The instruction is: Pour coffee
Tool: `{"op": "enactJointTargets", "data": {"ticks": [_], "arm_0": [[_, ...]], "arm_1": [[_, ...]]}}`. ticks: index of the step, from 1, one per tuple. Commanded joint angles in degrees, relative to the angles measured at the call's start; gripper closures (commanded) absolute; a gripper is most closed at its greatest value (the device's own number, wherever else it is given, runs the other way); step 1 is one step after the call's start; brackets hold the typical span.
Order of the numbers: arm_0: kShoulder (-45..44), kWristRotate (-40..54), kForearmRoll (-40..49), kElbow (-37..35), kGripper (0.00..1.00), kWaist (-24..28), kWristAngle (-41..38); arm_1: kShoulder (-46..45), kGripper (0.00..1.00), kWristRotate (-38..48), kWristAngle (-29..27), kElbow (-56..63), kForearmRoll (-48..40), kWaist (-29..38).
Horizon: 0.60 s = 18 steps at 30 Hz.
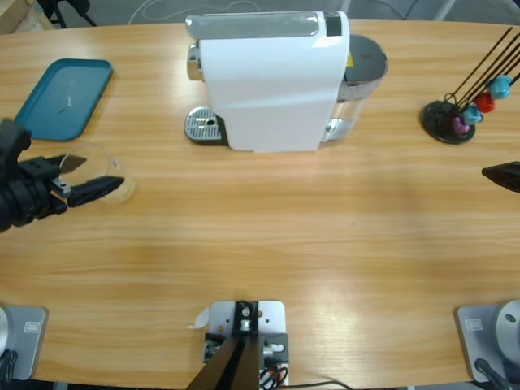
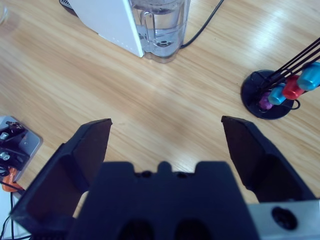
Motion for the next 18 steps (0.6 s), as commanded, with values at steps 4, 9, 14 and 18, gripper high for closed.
{"op": "enactJointTargets", "data": {"ticks": [4, 9, 14, 18], "arm_0": [[8.64, 25.33, -0.33, -11.01, 1.0, 24.41, -30.42], [17.56, 41.54, 0.27, -18.14, 1.0, 30.44, -37.03], [26.66, 44.81, -1.31, -19.9, 1.0, 32.64, -44.45], [32.29, 45.51, -5.0, -19.95, 1.0, 34.15, -48.62]], "arm_1": [[0.17, 0.0, -0.69, 0.57, 1.51, -0.44, -0.75], [0.79, 0.0, -0.69, 0.6, 1.49, -0.53, -0.71], [1.05, 0.0, -0.69, 0.59, 1.49, -0.67, -0.71], [1.89, 0.0, -0.69, 0.57, 1.26, -0.61, -0.73]]}}
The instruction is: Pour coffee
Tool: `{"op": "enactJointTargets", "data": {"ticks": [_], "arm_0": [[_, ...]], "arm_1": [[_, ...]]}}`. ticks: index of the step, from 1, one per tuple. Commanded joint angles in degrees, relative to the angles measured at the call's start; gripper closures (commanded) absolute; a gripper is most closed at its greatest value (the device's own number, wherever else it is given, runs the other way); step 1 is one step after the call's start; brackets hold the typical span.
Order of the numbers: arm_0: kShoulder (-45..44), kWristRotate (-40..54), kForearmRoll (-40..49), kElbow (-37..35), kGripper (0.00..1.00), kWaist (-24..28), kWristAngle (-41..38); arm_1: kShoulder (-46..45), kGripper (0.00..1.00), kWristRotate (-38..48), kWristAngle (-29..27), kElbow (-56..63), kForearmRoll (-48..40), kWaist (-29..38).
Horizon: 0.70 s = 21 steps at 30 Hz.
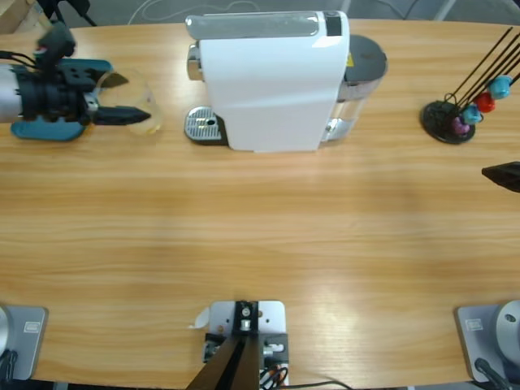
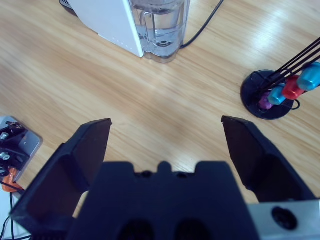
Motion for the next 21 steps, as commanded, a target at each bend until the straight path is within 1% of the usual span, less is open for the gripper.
{"op": "enactJointTargets", "data": {"ticks": [1, 4, 7, 13, 21], "arm_0": [[12.4, 2.19, -5.87, -0.88, 1.0, 2.77, -7.44], [14.13, 2.08, -10.2, -2.27, 1.0, 2.77, -9.18], [15.22, 1.96, -11.24, -3.64, 1.0, 2.4, -10.12], [18.22, 2.36, -14.26, -3.27, 1.0, 1.08, -10.15], [18.66, 1.94, -14.42, -4.36, 1.0, -1.22, -9.27]], "arm_1": [[1.88, 0.0, -0.69, 0.57, 1.26, -0.56, -0.73], [2.41, 0.0, -0.69, 0.57, 1.1, -0.51, -0.71], [3.13, 0.0, -0.69, 0.57, 0.93, -0.48, -0.73], [3.2, 0.0, -0.69, 0.48, 0.91, -0.48, -0.71], [2.95, 0.0, -0.69, 0.48, 0.91, -0.42, -0.74]]}}
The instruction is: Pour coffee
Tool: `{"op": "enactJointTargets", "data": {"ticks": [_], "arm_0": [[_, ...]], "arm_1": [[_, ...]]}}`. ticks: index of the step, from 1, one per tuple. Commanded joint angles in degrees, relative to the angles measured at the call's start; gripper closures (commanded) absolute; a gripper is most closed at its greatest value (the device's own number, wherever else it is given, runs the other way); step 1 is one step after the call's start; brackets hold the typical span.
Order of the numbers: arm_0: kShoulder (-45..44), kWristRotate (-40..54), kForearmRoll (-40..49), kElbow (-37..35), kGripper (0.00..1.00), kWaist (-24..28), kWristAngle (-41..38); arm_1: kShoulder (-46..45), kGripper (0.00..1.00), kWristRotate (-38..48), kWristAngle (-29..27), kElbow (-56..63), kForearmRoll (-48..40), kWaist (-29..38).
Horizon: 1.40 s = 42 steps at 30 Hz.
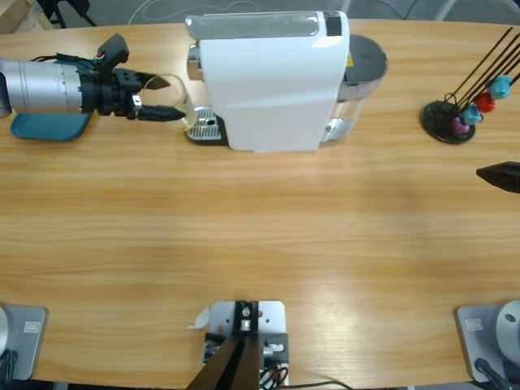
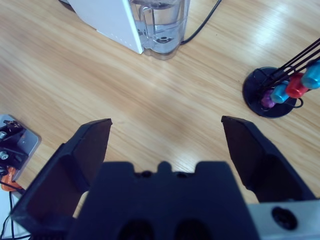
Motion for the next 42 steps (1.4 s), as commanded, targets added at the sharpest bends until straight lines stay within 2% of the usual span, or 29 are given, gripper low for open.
{"op": "enactJointTargets", "data": {"ticks": [1, 13, 30, 31, 32, 33, 35, 36, 42], "arm_0": [[3.05, 0.19, -0.96, -1.14, 1.0, -2.52, -0.41], [5.07, -0.07, -1.05, -4.29, 1.0, -4.45, -0.41], [5.6, -0.76, -1.31, -3.62, 1.0, -5.66, -0.82], [5.6, -0.77, -1.35, -3.51, 0.668, -5.68, -0.76], [5.6, -0.77, -1.35, -3.46, 0.227, -5.68, -0.69], [5.53, -0.76, -1.38, -3.39, 0.127, -5.68, -0.73], [5.51, -0.69, -1.4, -3.34, 0.035, -5.68, -1.1], [5.42, -0.69, -1.44, -3.34, 0.02, -5.68, -1.2], [5.6, -1.88, -1.79, -3.69, 0.0, -5.52, -0.94]], "arm_1": [[1.51, 0.0, -0.69, 0.5, 0.92, -0.35, -0.75], [1.07, 0.0, -0.69, 0.5, 0.99, -0.28, -0.71], [-0.02, 0.0, -0.65, 0.39, 1.15, -0.19, -0.75], [0.02, 0.0, -0.67, 0.39, 1.13, -0.19, -0.73], [0.07, 0.0, -0.62, 0.39, 1.09, -0.14, -0.75], [0.09, 0.0, -0.65, 0.39, 1.09, -0.12, -0.76], [0.12, 0.0, -0.65, 0.39, 1.09, -0.1, -0.73], [0.19, 0.0, -0.65, 0.39, 1.09, -0.1, -0.73], [0.3, 0.0, -0.63, 0.48, 1.0, -0.1, -0.73]]}}
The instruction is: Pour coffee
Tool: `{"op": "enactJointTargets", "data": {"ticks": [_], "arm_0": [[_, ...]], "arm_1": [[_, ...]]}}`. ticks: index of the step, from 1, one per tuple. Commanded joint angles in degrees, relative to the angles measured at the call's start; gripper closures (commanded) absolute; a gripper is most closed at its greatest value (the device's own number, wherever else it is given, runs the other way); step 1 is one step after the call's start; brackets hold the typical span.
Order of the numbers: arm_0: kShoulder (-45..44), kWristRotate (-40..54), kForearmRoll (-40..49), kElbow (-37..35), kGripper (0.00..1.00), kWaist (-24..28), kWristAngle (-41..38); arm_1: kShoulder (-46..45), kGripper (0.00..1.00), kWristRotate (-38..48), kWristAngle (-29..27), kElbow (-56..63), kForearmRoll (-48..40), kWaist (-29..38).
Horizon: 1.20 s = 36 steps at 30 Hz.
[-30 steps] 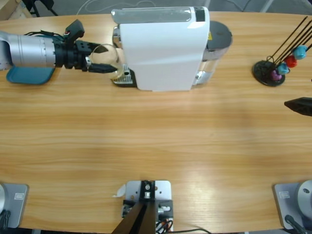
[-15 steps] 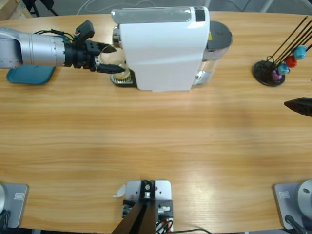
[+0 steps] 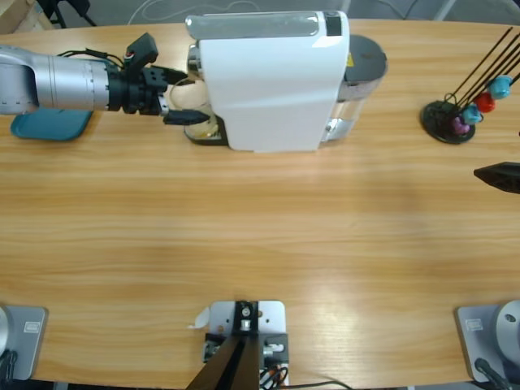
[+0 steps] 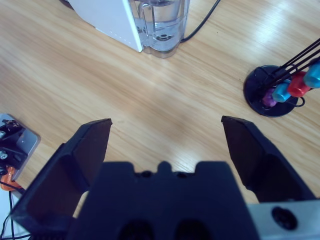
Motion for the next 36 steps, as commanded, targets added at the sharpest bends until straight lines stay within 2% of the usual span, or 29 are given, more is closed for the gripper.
{"op": "enactJointTargets", "data": {"ticks": [1, 7, 15, 20, 23, 28, 30, 34, 36], "arm_0": [[2.78, -1.76, -1.02, -0.1, 0.0, -0.35, -0.81], [-0.58, -3.06, -1.01, 1.46, 0.0, 1.09, -0.86], [-13.32, -8.29, -0.88, 8.6, 0.0, 1.55, 0.23], [-20.35, -11.36, 0.42, 13.17, 0.0, 2.23, 3.51], [-24.96, -16.46, 1.81, 15.83, 0.0, 2.2, 5.23], [-30.81, -21.77, 8.35, 17.21, 0.0, 1.98, 10.6], [-32.9, -27.02, 11.69, 16.88, 0.0, 1.81, 14.59], [-37.51, -34.86, 22.48, 14.56, 0.0, -2.43, 25.48], [-39.99, -37.15, 26.77, 12.96, 0.0, -4.41, 27.28]], "arm_1": [[-0.26, 0.0, -0.61, 0.48, 1.0, -0.11, -0.71], [0.07, 0.0, -0.53, 0.25, 0.78, 0.09, -0.73], [-1.54, 0.0, -0.42, -0.13, 1.0, 0.6, -0.73], [-1.84, 0.0, -0.4, -0.36, 1.09, 0.6, -0.73], [-2.25, 0.0, -0.33, -0.63, 1.18, 0.55, -0.73], [-2.6, 0.0, -0.25, -0.66, 1.23, 0.16, -0.73], [-2.39, 0.0, 0.16, -0.85, 1.09, 0.07, -0.71], [-0.61, 0.0, 2.46, -5.35, -1.42, 0.04, -0.71], [2.22, 0.0, 3.71, -7.85, -3.42, -1.6, -0.71]]}}
